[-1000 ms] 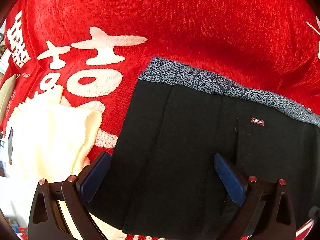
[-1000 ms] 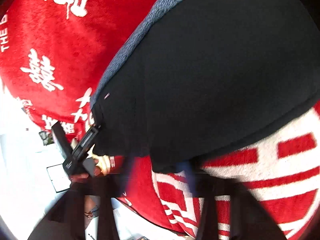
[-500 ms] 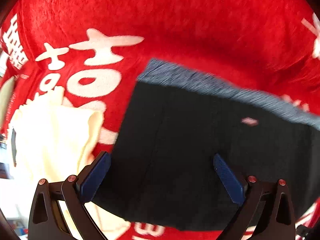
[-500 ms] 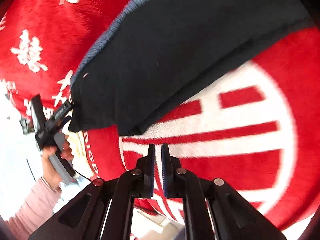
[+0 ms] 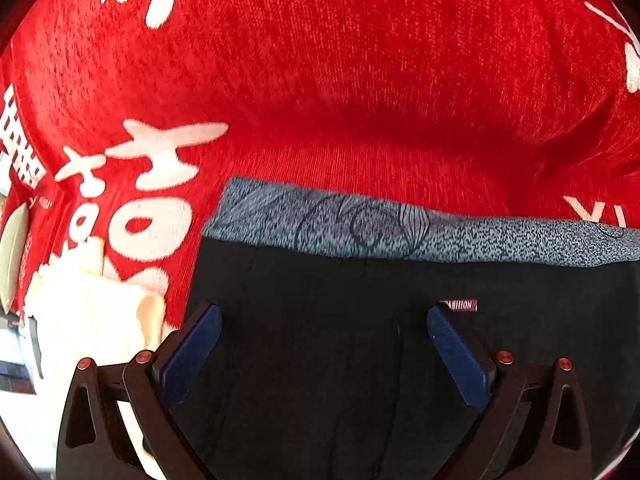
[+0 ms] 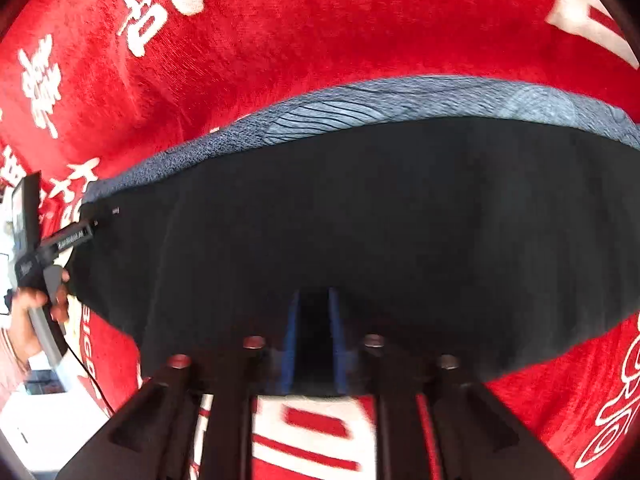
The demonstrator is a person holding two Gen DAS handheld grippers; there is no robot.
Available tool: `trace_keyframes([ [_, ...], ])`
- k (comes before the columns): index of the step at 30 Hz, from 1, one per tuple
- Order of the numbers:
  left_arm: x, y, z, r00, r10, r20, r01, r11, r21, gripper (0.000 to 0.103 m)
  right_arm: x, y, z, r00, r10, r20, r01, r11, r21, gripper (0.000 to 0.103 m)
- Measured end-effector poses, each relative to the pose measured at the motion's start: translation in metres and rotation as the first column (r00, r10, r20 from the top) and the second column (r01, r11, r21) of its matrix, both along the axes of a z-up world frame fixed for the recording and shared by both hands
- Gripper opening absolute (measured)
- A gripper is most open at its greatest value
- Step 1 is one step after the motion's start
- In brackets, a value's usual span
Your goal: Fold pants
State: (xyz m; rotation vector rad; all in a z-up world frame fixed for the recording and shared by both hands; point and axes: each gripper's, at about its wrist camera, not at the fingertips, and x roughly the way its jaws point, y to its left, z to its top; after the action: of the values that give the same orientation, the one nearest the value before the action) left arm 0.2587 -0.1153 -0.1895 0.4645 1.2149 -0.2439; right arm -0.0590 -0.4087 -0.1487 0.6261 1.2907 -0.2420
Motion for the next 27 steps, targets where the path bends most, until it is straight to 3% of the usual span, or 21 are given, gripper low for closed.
trace_keyframes([
  [2,-0.012,-0.010,0.011,1.000,-0.019,-0.005,0.019,0.999,0.027,0.103,-0.014,-0.010,0.002,0.999,-0.047,0.005,0.047,0.998,0.052,0.011],
  [7,-0.072,-0.060,0.036,0.990,-0.135,-0.029,0.131,0.986,-0.105,0.103,-0.018,-0.020,-0.002,0.993,-0.115,0.013,0.113,0.987,0.116,0.013],
  [12,-0.112,-0.126,0.018,0.983,-0.159,-0.087,0.142,0.974,-0.176,0.103,-0.025,-0.027,0.007,0.988,-0.154,0.009,0.151,0.980,0.128,0.016],
  [15,-0.134,-0.142,-0.007,0.979,-0.139,-0.147,0.115,0.981,-0.158,0.103,-0.032,-0.055,0.024,0.985,-0.170,0.037,0.169,0.985,0.026,0.021],
  [19,-0.152,-0.129,-0.011,0.993,-0.048,-0.106,0.024,0.977,-0.213,0.103,-0.019,-0.096,0.024,0.981,-0.191,0.045,0.192,0.981,-0.030,0.043],
  [22,-0.155,-0.126,-0.012,0.994,-0.026,-0.108,0.003,0.978,-0.210,0.103,-0.014,-0.121,0.013,0.972,-0.235,-0.024,0.228,0.961,-0.155,0.041],
  [25,-0.161,-0.133,-0.011,0.996,-0.043,-0.080,0.027,0.983,-0.184,0.103,-0.033,-0.155,0.014,0.949,-0.314,-0.006,0.308,0.932,-0.189,0.039],
  [27,-0.163,-0.138,-0.010,0.996,-0.053,-0.066,0.041,0.985,-0.169,0.103,-0.047,-0.181,0.021,0.935,-0.354,-0.005,0.339,0.901,-0.271,0.039],
])
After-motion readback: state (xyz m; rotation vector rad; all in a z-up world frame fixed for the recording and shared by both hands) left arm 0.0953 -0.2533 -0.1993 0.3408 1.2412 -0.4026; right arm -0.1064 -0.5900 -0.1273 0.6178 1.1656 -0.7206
